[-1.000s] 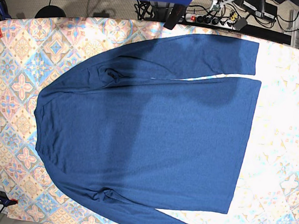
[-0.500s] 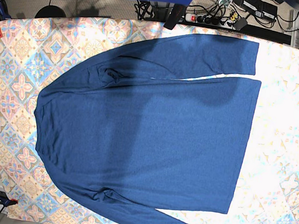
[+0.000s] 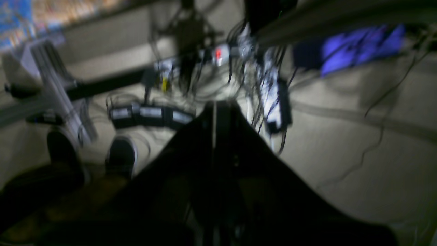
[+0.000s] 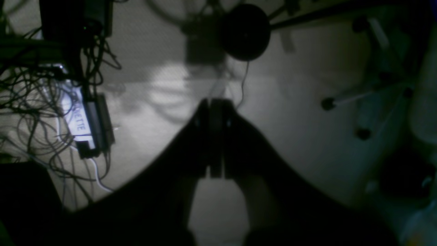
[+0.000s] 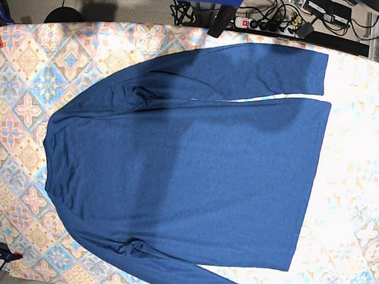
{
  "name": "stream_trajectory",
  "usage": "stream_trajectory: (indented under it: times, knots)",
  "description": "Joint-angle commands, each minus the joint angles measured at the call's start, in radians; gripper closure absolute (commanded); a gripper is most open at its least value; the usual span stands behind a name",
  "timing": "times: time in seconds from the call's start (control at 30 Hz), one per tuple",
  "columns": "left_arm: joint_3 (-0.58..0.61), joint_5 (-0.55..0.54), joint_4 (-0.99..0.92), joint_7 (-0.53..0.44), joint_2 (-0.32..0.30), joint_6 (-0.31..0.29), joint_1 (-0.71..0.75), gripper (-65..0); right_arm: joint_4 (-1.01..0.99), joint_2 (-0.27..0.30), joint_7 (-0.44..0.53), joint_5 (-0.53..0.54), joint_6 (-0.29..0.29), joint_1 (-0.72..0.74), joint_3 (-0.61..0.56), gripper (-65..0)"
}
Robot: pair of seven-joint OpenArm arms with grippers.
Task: Fold the T-shirt properly
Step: 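Move the left gripper to the shirt's shoulder corner and grasp it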
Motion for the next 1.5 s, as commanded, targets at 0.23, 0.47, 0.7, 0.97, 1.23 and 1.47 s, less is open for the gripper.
stream_trajectory:
  times: [0.23,0.47,0.7,0.97,1.23,1.47]
  knots:
    - [-0.047,0.001,0.297,-0.012,-0.006,-0.002,0.137,0.0,0.31,0.008,0.012,0.005,-0.005,-0.143,0.004,0.0]
    - [-0.13,-0.009,0.456,-0.009,-0.006,-0.002,0.173,0.0,0.51,0.008,-0.071,0.005,-0.005,-0.185,0.004,0.0]
    - [-0.191,-0.121,0.456,0.031,-0.007,-0.002,0.122,-5.1,0.654,0.008,-0.229,0.003,-0.005,-0.18,-0.002,0.0]
    - [-0.331,-0.391,0.456,0.177,-0.026,-0.006,0.033,-21.0,0.672,0.006,-0.229,0.003,-0.005,-0.16,-0.067,0.0]
    - [-0.432,-0.573,0.436,0.243,-0.087,-0.007,-0.022,-21.7,0.68,0.005,-0.231,0.003,-0.005,-0.146,-0.104,0.0]
    - [-0.513,-0.691,0.39,0.438,-0.07,-0.007,-0.125,-21.7,0.68,0.005,-0.231,0.003,-0.005,-0.134,-0.102,0.0]
